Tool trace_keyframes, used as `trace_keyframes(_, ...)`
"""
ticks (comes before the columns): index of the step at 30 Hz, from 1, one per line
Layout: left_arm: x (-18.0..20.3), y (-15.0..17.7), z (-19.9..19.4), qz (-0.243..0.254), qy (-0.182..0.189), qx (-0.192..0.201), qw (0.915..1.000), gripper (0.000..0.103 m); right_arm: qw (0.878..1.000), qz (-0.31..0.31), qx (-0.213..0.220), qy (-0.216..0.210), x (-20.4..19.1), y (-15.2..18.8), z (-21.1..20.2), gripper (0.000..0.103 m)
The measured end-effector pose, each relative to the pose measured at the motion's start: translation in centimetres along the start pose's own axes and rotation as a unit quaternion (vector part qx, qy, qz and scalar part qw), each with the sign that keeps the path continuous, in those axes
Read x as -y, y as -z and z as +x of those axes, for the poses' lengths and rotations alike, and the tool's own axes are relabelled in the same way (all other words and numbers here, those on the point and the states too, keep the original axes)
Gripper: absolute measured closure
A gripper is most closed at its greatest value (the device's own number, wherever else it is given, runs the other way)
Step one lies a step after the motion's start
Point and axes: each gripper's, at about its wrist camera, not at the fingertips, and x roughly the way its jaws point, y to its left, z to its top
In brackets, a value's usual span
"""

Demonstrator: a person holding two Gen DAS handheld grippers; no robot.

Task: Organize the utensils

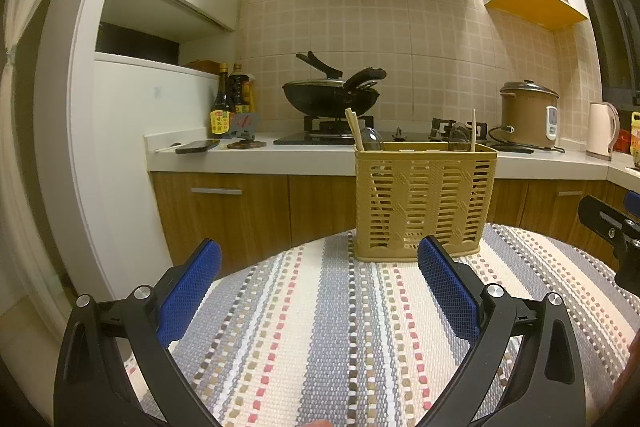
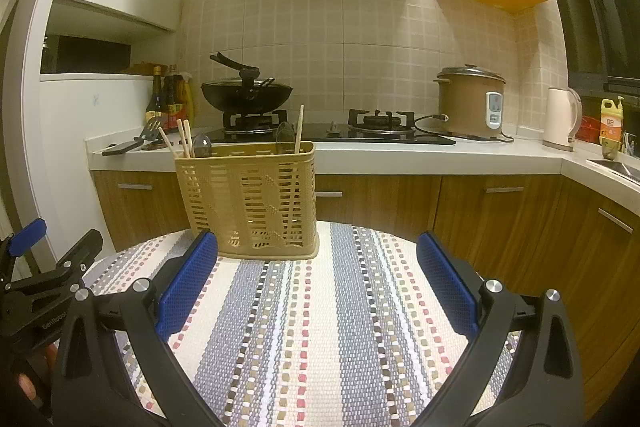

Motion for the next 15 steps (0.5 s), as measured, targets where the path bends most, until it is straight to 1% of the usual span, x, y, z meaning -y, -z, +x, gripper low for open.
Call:
trace_keyframes(8,0.18,0.02,0.25,0.004,0.000,-0.005,1.0000,0.008,1.000,-0.004,0.001,0.000,-0.17,0.08,-0.01,0.008)
trace_keyframes(15,0.22,0.07,0.23,0.004,-0.004,0.000,1.0000,0.008,1.000,-0.006,-0.001,-0.002,-0.35,0.10,0.00,0.008)
